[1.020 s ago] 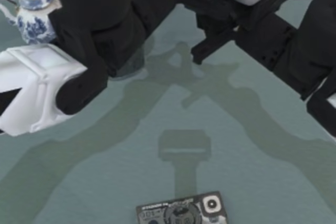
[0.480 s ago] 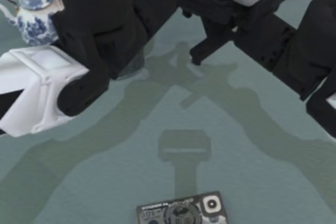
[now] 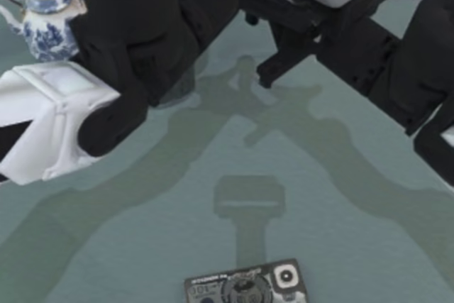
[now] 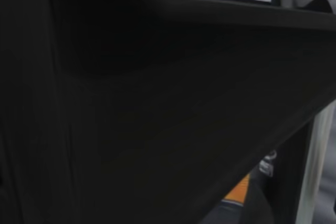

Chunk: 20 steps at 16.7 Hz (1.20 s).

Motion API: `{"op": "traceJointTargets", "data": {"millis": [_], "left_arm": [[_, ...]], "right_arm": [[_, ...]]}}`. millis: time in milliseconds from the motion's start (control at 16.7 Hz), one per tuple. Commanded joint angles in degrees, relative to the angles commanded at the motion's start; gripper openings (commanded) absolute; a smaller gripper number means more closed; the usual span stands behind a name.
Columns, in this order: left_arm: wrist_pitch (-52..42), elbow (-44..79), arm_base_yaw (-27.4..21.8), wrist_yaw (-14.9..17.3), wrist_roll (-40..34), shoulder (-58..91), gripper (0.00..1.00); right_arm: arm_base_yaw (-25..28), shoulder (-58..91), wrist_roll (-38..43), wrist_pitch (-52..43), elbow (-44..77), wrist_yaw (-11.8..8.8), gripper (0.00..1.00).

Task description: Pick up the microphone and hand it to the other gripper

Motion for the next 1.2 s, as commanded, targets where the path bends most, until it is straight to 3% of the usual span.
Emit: {"op": "traceJointTargets", "data": {"millis": [300, 360, 780, 840, 900, 1200], "left_arm": [[0.0, 0.0, 0.0, 0.0, 0.0, 0.0, 0.0], [0.0, 0.0, 0.0, 0.0, 0.0, 0.0, 0.0], [0.0, 0.0, 0.0, 0.0, 0.0, 0.0, 0.0], [-0.1, 0.2, -0.2, -0.6, 0.7, -0.4, 0.0], [-0.1, 0.1, -0.1, -0.5, 0.7, -0.5, 0.0], [-0.9, -3.3, 4.6, 3.8, 0.5, -4.1, 0.0]], "right_arm": [[0.0, 0.0, 0.0, 0.0, 0.0, 0.0, 0.98], [0.0, 0.0, 0.0, 0.0, 0.0, 0.0, 1.0], [0.0, 0.0, 0.0, 0.0, 0.0, 0.0, 1.0], [-1.7, 0.3, -0.7, -0.3, 0.0, 1.5, 1.0], [-1.7, 0.1, -0.7, -0.3, -0.1, 1.5, 1.0], [-2.7, -9.1, -0.7, -1.3, -8.3, 0.3, 1.0]]}}
